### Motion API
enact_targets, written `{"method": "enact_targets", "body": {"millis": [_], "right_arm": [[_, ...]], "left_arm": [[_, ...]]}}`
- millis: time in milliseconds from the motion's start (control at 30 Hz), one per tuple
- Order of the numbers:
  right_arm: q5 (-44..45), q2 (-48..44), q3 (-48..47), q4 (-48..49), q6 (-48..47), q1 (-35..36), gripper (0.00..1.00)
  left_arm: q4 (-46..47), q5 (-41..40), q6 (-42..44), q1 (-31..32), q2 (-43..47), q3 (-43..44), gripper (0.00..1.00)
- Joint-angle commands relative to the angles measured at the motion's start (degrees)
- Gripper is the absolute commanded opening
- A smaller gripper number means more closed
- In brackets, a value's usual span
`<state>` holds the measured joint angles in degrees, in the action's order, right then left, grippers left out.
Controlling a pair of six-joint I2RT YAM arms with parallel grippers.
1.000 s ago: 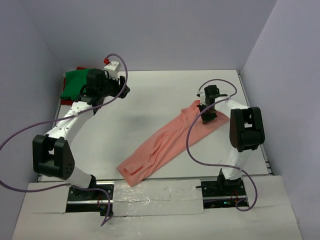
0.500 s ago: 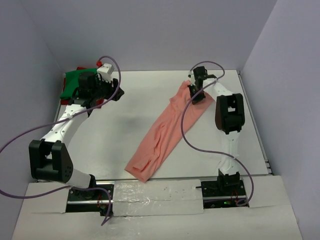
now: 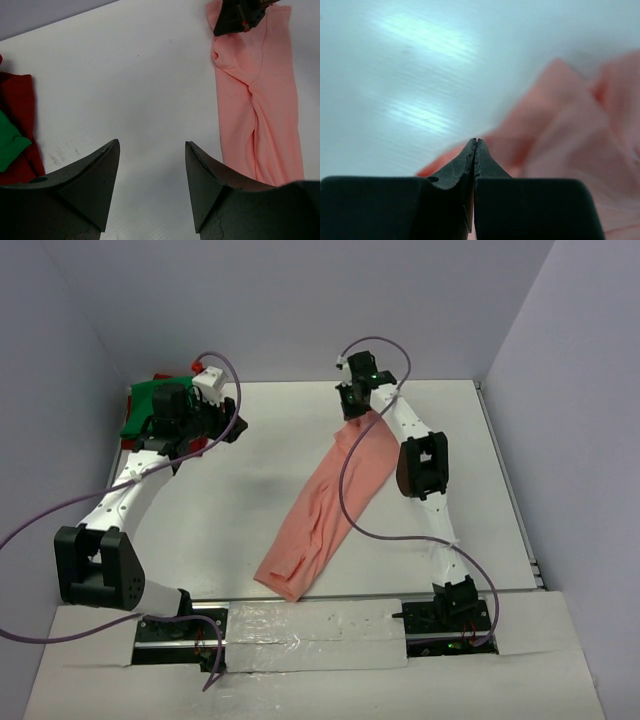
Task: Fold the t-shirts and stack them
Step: Rotate the tshirt 90 degrees
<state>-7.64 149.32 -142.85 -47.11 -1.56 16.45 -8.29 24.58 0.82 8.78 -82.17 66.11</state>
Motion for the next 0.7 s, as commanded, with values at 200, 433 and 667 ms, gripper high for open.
{"method": "enact_targets", "body": {"millis": [200,433,667], "right_arm": [[2.8,-13.8,12.2,9.8,-0.5,3.5,0.00],[14.5,-31.9,29.5,19.2,-4.1,3.2,0.00],[17.8,-39.9,44.0,19.2,-6.3,2.2,0.00]], "left_arm": [[1.6,1.3,0.8,-0.4,4.1,-1.8,0.64],[2.9,1.8,0.1,-0.4,6.1,-3.4,0.64],[3.3,2.7,-0.2,-0.3,6.1,-4.0,0.64]]}}
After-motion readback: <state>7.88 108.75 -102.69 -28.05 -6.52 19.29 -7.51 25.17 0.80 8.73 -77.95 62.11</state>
